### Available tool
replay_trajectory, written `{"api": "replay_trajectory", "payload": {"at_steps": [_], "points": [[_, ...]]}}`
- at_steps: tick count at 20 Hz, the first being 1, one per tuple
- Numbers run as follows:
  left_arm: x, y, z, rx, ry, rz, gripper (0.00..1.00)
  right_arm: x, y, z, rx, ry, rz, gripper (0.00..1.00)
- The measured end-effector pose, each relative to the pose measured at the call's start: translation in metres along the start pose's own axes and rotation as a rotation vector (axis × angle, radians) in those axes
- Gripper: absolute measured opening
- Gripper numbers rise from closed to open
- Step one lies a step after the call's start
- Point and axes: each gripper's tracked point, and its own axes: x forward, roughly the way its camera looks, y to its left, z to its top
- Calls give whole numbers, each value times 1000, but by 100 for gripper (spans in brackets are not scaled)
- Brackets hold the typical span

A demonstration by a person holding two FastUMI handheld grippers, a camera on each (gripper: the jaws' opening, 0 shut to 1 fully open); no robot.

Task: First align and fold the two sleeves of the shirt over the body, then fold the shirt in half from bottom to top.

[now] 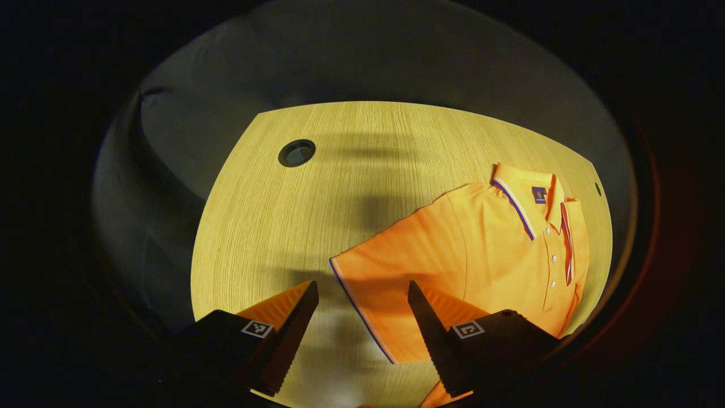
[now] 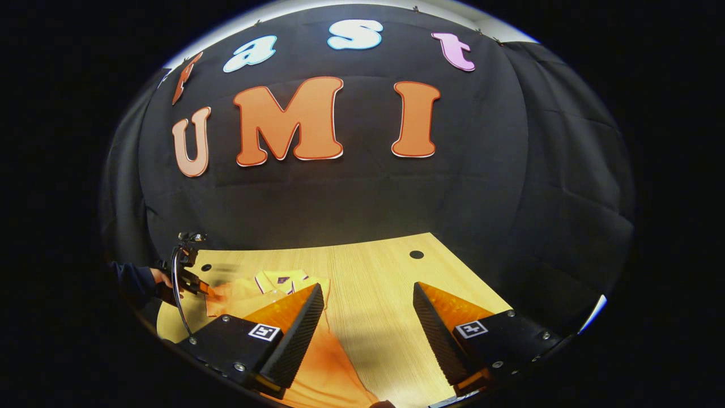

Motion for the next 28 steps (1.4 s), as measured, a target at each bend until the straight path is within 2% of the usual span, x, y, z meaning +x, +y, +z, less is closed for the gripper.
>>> {"api": "replay_trajectory", "payload": {"at_steps": [3,5,6,7,10,11,12,14,16,17,21,24,28], "points": [[6,-6,-19,-19,85,-6,98,0,4,-8,5,19,-5,96],[12,-9,-15,-64,70,-25,97,-2,5,-13,7,26,-3,97],[9,-9,-17,-61,88,-26,84,-3,3,-14,5,27,-9,97],[10,-8,-18,-65,79,-32,84,-4,2,-14,6,28,-13,96],[5,-21,-16,-69,76,-78,28,-3,1,-15,30,30,-19,96],[3,-28,-19,-59,92,-113,10,-3,1,-15,32,33,-19,97],[-3,-34,-15,-51,75,-145,10,-4,0,-16,29,36,-23,96],[-13,-42,6,-14,-1,-150,10,-4,-1,-15,22,32,-33,96],[-32,-47,27,61,-79,-140,9,-4,-1,-16,31,35,-33,96],[-43,-59,35,101,-110,-160,9,-5,-3,-17,36,41,-35,96],[-62,-97,46,216,-132,-191,10,-7,-2,-17,48,44,-29,97],[-71,-127,56,259,-169,-213,9,-6,-3,-17,30,43,-33,96],[-77,-174,59,288,-187,-310,16,-7,-3,-18,24,51,-35,96]]}}
